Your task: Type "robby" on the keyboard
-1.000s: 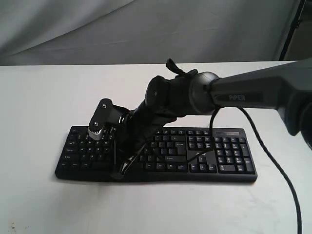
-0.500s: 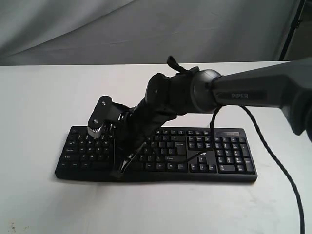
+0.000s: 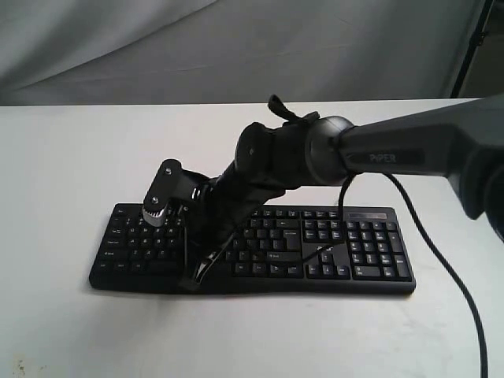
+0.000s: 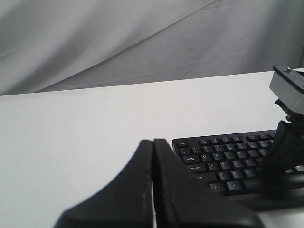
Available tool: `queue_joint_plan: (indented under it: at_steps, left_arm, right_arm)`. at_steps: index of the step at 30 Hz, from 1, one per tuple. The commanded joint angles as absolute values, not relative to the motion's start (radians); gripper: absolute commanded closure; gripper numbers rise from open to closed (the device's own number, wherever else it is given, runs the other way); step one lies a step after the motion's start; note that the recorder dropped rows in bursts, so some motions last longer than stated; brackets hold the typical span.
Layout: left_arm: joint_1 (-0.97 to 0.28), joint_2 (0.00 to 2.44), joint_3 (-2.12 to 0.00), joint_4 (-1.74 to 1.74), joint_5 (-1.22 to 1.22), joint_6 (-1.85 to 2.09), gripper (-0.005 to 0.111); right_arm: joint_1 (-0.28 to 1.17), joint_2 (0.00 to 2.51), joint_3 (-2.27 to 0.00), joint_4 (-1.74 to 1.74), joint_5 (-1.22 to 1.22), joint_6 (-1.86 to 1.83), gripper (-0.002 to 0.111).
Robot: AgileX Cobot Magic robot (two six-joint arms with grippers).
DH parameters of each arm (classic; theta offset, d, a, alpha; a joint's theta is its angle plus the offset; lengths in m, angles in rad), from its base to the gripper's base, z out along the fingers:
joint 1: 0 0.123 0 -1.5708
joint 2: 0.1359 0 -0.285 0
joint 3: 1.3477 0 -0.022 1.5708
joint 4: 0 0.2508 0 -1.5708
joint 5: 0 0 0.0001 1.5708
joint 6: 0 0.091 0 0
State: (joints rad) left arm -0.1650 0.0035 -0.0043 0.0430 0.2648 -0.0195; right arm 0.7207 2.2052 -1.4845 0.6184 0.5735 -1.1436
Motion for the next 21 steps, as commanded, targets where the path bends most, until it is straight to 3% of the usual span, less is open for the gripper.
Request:
queue_joint_plan:
  at_steps: [1, 21]
  left_arm:
    - [-0.171, 0.000, 0.000, 0.048, 0.259, -0.022, 0.107]
    - [-0.171, 0.000, 0.000, 0.048, 0.259, -0.022, 0.107]
  right_arm:
    - [0.719, 2.206, -1.479, 0.612, 0.584, -1.144, 0.108]
    - [0.708, 2.154, -1.479, 0.591, 0.486, -1.150, 0.108]
